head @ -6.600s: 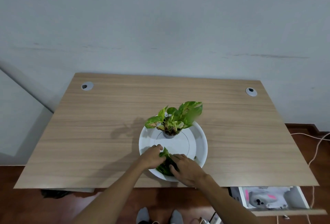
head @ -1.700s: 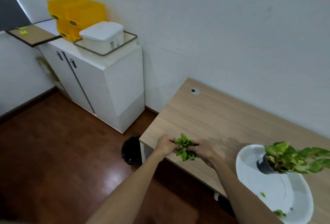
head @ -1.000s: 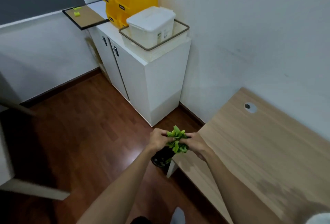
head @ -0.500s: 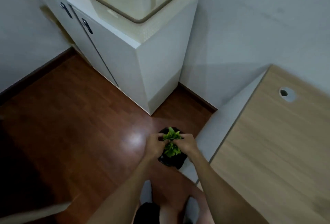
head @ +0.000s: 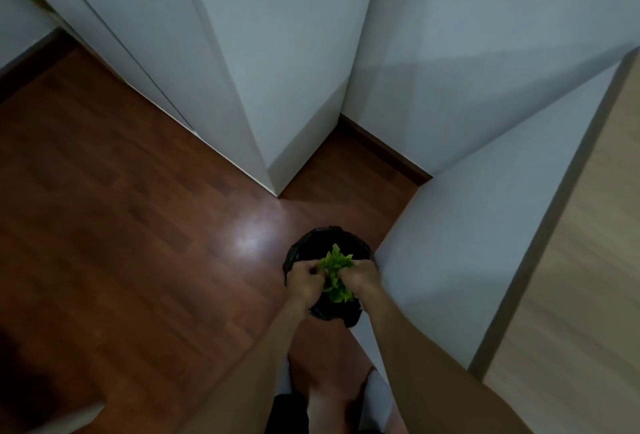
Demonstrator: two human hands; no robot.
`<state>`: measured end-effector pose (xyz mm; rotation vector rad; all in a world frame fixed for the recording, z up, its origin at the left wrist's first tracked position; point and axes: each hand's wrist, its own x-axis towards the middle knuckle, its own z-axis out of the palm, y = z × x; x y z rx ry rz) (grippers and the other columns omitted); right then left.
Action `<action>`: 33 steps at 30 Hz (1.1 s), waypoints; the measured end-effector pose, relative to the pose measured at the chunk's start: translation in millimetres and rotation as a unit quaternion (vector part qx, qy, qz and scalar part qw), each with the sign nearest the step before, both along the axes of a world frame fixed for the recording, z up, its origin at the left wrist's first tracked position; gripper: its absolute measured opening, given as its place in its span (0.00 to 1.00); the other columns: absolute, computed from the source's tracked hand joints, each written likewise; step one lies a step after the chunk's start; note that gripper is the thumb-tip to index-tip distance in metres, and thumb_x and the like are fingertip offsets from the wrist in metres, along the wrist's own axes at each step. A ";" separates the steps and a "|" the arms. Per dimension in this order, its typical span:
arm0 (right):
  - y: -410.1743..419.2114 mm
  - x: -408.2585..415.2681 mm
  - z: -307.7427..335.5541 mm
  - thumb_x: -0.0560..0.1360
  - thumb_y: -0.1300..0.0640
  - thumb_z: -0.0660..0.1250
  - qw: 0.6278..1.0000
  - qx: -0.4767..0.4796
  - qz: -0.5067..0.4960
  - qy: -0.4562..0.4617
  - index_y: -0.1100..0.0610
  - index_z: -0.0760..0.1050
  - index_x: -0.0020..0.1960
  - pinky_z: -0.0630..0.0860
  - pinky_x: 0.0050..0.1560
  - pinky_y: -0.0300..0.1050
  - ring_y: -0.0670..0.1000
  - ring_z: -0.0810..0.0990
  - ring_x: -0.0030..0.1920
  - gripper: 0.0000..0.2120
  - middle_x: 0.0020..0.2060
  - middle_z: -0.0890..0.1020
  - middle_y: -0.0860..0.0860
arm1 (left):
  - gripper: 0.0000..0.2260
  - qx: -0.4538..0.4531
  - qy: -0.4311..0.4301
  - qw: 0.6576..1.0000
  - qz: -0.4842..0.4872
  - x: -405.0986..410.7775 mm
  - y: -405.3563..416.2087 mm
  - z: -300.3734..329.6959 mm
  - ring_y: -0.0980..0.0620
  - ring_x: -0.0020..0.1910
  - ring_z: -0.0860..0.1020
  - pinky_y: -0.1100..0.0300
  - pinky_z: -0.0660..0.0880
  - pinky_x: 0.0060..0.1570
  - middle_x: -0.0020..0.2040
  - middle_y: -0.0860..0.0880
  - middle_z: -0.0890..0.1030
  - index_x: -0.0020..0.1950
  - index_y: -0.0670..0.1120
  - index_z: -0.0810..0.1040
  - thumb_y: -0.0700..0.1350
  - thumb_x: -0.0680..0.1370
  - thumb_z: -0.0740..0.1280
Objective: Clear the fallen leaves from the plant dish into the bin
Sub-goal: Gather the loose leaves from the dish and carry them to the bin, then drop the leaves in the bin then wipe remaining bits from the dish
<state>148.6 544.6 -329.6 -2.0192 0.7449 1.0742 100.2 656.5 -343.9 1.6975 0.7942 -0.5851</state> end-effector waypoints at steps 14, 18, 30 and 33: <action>2.4 13.7 -45.1 0.83 0.57 0.51 0.998 0.006 -0.034 0.058 0.61 0.66 0.73 0.76 0.61 0.51 0.59 0.76 0.58 0.21 0.64 0.75 0.59 | 0.19 -0.172 0.087 0.981 0.038 3.6 -10.3 -40.2 0.51 0.65 0.71 0.61 0.68 0.60 0.65 0.47 0.72 0.72 0.40 0.66 0.34 0.82 0.53; 2.6 14.1 -45.0 0.83 0.58 0.51 0.997 0.005 -0.041 0.066 0.56 0.57 0.79 0.71 0.67 0.52 0.59 0.70 0.70 0.24 0.75 0.65 0.56 | 0.18 -0.176 0.103 0.977 0.057 -3.3 -8.1 -46.6 0.46 0.70 0.69 0.61 0.67 0.61 0.64 0.48 0.71 0.73 0.41 0.65 0.37 0.83 0.54; 15.9 10.4 35.6 0.80 0.56 0.53 0.997 0.053 -0.017 0.060 0.59 0.60 0.77 0.71 0.68 0.53 0.58 0.70 0.67 0.25 0.73 0.68 0.56 | 0.18 -0.148 0.114 0.978 0.089 -14.6 15.8 26.9 0.47 0.66 0.71 0.60 0.67 0.59 0.68 0.45 0.73 0.71 0.44 0.69 0.48 0.83 0.56; 13.5 2.3 79.4 0.82 0.56 0.52 0.996 0.089 0.014 0.026 0.57 0.60 0.77 0.69 0.70 0.53 0.57 0.70 0.68 0.23 0.74 0.66 0.55 | 0.20 -0.150 0.091 0.980 0.096 -20.4 19.6 66.6 0.50 0.58 0.74 0.58 0.69 0.61 0.65 0.47 0.74 0.70 0.44 0.71 0.52 0.80 0.60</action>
